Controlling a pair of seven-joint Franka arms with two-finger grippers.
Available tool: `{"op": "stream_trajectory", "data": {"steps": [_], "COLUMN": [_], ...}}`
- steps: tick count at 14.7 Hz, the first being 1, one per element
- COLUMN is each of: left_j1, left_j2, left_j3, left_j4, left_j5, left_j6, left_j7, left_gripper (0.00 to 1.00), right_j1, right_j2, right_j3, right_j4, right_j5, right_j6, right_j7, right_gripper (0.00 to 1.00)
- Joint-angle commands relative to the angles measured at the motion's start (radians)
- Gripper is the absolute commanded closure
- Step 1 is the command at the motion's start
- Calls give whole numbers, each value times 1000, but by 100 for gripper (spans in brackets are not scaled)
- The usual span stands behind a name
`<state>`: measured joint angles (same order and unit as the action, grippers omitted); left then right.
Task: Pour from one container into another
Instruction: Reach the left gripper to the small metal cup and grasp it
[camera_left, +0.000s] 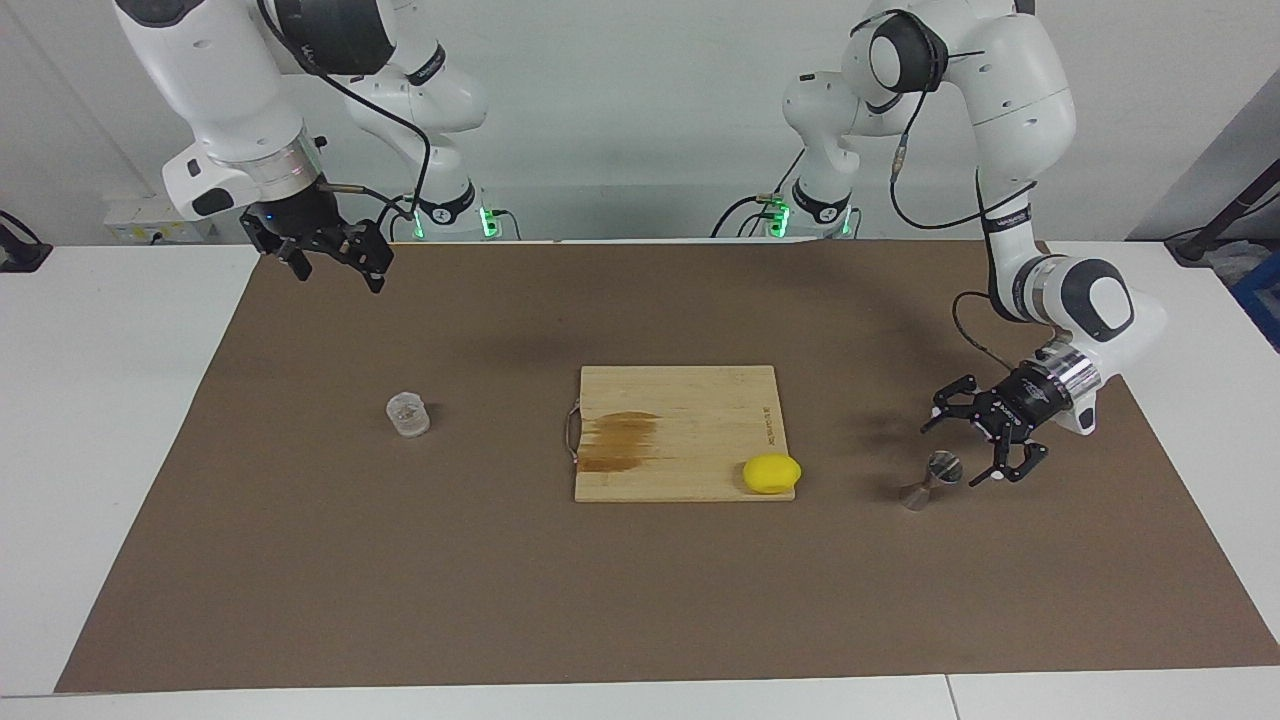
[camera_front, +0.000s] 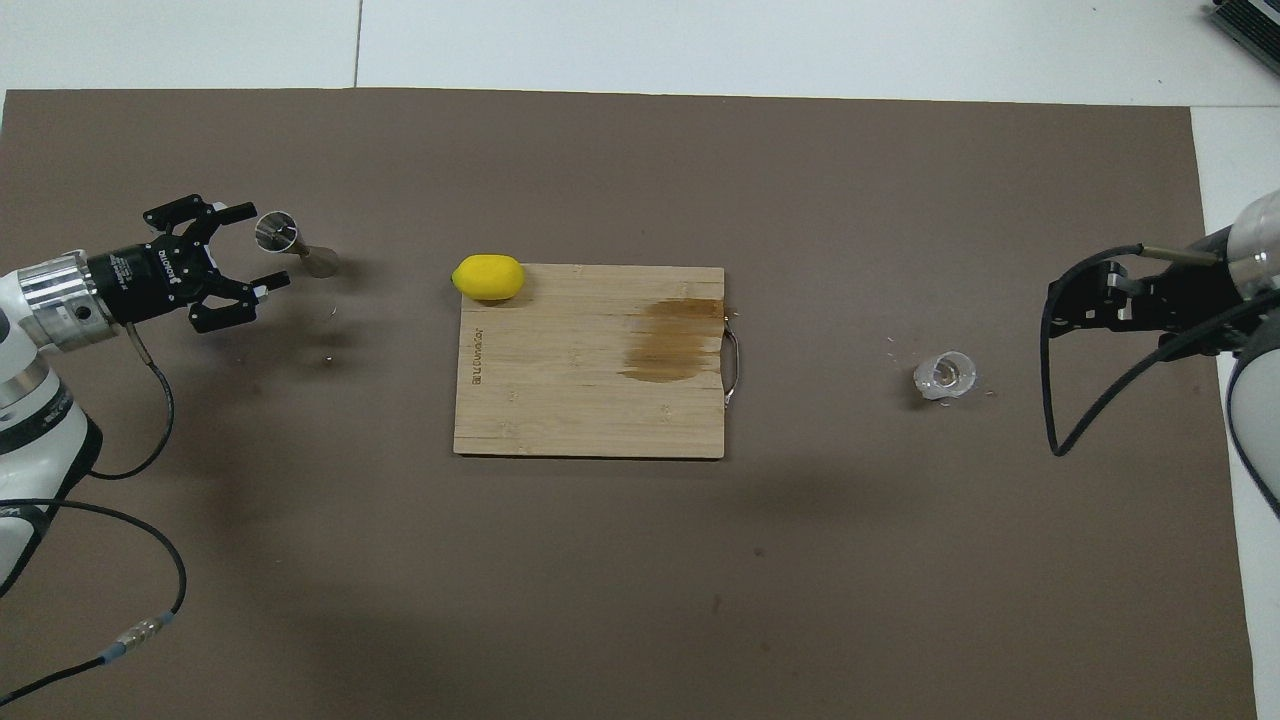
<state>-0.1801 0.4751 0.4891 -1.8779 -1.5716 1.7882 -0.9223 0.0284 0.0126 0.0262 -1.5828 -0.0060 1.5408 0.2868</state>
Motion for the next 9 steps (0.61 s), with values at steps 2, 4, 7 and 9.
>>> {"op": "stream_trajectory", "data": {"steps": [2, 4, 7, 9], "left_j1": [-22, -22, -22, -24], "left_j2": [10, 11, 11, 11], "left_j3": [6, 6, 6, 6], "left_j4": [-6, -6, -6, -7], "left_j5": [-36, -39, -41, -47], "left_j6": [30, 31, 31, 34], "left_j7": [19, 20, 19, 20], "left_gripper": [0, 4, 16, 23], "right_j1": [-13, -13, -13, -13], "right_j2": [-19, -19, -19, -19], "right_j3": [8, 8, 8, 8], "right_j4": [-20, -20, -20, -20], "right_j5": [3, 3, 3, 3], "right_j6": [-1, -1, -1, -1], "right_j7": [-9, -9, -11, -11], "right_gripper": [1, 1, 1, 1]}}
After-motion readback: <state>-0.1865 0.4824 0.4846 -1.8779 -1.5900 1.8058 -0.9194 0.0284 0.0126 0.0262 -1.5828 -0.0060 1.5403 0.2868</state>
